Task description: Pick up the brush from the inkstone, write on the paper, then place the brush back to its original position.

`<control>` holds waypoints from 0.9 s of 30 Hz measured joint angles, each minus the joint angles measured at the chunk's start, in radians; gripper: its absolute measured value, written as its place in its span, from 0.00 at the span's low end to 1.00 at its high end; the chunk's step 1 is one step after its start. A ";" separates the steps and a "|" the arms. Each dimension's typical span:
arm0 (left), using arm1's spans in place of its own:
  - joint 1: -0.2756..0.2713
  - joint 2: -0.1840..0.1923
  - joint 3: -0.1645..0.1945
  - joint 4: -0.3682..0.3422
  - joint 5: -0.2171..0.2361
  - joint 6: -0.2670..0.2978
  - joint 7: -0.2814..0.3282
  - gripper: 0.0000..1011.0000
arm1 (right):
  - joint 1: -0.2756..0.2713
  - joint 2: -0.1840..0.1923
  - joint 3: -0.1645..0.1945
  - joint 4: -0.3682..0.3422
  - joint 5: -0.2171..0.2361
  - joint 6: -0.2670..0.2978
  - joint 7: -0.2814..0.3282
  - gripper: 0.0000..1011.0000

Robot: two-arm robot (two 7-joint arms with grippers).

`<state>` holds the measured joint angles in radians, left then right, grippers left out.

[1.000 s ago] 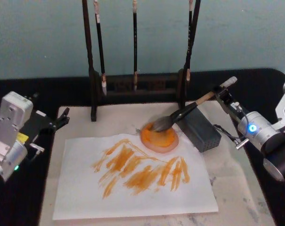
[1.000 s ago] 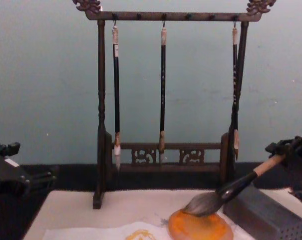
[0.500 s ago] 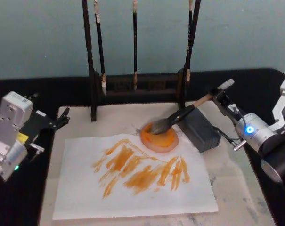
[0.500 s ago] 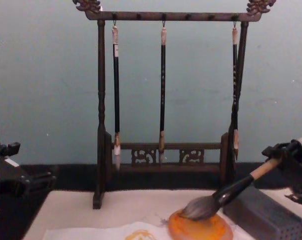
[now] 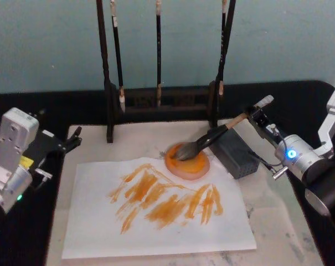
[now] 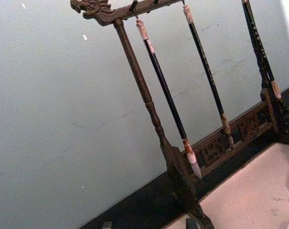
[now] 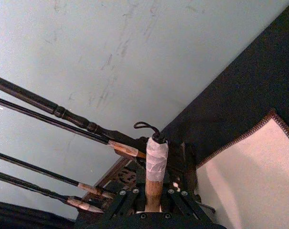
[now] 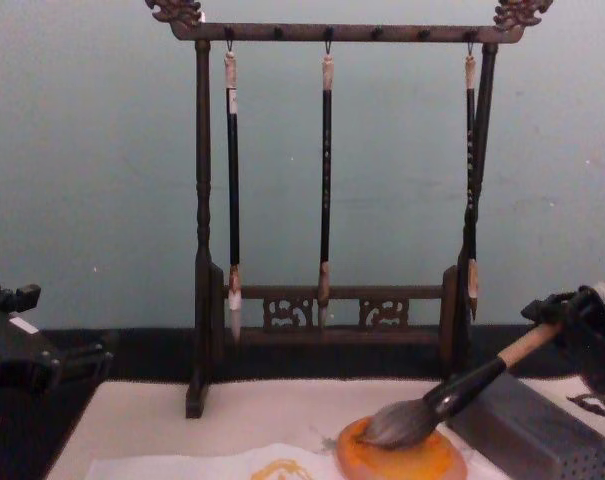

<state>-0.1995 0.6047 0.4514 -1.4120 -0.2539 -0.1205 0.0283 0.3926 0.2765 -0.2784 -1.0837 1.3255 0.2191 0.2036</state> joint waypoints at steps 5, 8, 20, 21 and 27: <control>0.000 0.000 0.000 0.000 0.000 0.000 0.000 0.99 | 0.002 0.005 -0.010 0.002 0.009 -0.004 -0.005 0.16; 0.000 0.000 0.000 0.000 0.000 0.000 0.000 0.99 | 0.003 0.009 -0.017 0.002 0.013 -0.008 -0.007 0.16; 0.000 0.000 0.000 0.000 0.000 0.000 0.000 0.99 | 0.006 0.014 -0.026 0.002 0.014 -0.015 -0.009 0.16; 0.000 0.000 0.000 0.000 0.000 0.000 0.000 0.99 | 0.006 0.014 -0.026 0.002 0.014 -0.015 -0.009 0.16; 0.000 0.000 0.000 0.000 0.000 0.000 0.000 0.99 | 0.006 0.014 -0.025 0.002 0.013 -0.014 -0.009 0.18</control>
<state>-0.1995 0.6047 0.4514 -1.4120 -0.2539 -0.1205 0.0283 0.3982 0.2901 -0.3030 -1.0820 1.3388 0.2054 0.1946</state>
